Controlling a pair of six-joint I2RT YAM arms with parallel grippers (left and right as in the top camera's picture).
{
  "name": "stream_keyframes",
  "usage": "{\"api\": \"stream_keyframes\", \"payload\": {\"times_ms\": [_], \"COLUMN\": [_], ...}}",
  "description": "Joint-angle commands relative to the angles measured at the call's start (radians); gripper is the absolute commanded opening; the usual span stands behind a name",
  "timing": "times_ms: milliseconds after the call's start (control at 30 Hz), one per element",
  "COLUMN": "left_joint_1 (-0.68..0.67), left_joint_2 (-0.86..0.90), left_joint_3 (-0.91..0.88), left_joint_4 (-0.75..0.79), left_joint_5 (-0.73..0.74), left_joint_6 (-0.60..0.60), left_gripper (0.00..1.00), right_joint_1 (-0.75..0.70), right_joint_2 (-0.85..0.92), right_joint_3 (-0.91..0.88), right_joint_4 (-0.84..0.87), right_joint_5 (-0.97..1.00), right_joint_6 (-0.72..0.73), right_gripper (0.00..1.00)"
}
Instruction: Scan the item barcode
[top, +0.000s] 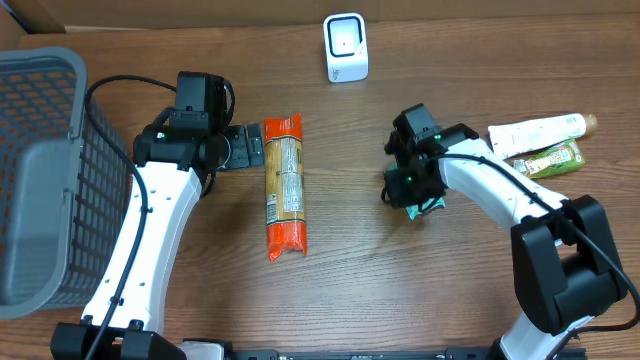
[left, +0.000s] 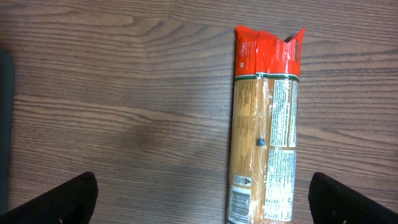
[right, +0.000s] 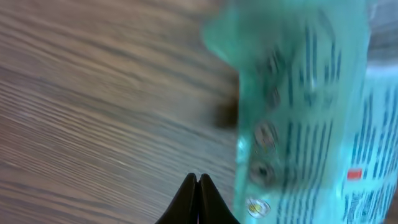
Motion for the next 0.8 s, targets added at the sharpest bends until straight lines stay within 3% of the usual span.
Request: {"api": "stream_keyframes", "payload": {"times_ms": [0,267,600,633,667,767], "left_joint_1": [-0.002,-0.002,-0.002,-0.002,-0.002,-0.002], "left_joint_2": [0.002,0.002,0.002,0.002,0.002,0.002], "left_joint_3": [0.005,0.005,0.005,0.005,0.005,0.005], "left_joint_4": [0.002,0.002,0.002,0.002,0.002,0.002], "left_joint_5": [-0.01,-0.01,-0.009,-0.009,-0.01,-0.01], "left_joint_6": [0.023,0.023,0.023,0.023,0.023,0.023], "left_gripper": [1.0,1.0,1.0,1.0,1.0,1.0], "right_joint_1": [-0.014,-0.119,-0.293,-0.294,-0.297,-0.31], "right_joint_2": [0.0,0.0,0.0,0.0,0.0,0.0], "right_joint_3": [-0.02,-0.02,-0.02,-0.016,0.005,0.072], "right_joint_4": [-0.028,-0.045,0.232,0.233,0.201,0.125], "right_joint_5": [0.083,0.292,-0.029,-0.037,-0.037,-0.037], "right_joint_6": [-0.008,0.099,0.117,0.112,0.071,0.003], "right_gripper": [0.04,0.04,0.1,0.2,0.37,0.57]}}
